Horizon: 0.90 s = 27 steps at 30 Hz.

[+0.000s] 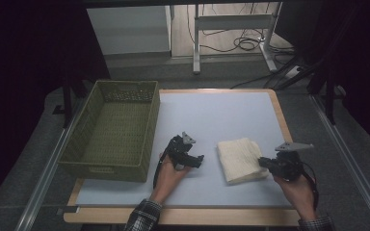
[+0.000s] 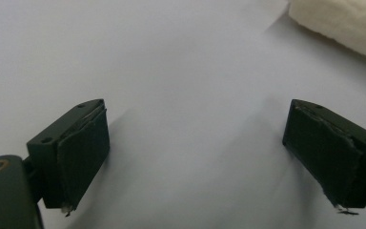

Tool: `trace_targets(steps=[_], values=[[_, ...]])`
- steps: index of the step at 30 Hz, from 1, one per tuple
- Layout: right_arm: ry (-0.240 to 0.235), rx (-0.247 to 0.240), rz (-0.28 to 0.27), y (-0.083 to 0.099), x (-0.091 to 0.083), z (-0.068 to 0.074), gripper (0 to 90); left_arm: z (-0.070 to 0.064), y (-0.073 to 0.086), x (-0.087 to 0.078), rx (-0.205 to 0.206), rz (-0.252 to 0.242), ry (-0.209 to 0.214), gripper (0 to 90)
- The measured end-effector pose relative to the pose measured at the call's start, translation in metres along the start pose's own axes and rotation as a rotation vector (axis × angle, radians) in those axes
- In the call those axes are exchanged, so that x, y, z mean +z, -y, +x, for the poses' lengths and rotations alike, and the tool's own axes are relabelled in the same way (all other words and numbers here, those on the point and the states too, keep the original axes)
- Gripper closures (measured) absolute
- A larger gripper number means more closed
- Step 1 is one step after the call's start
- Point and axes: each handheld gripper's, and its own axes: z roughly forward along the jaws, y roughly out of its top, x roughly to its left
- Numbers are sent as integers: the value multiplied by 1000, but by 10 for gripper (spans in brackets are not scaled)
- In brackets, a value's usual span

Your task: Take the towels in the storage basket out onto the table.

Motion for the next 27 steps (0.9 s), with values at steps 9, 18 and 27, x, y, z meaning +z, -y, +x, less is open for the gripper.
trace_targets(steps=[9, 18, 27], values=[[0, 76, 64, 33, 10, -15, 817, 0, 0, 0, 3, 4, 0, 88], [28, 19, -1, -13, 12, -20, 643, 0, 0, 0, 0, 4, 0, 88], [29, 37, 33, -51, 77, -39, 643, 0, 0, 0, 1, 6, 0, 88]])
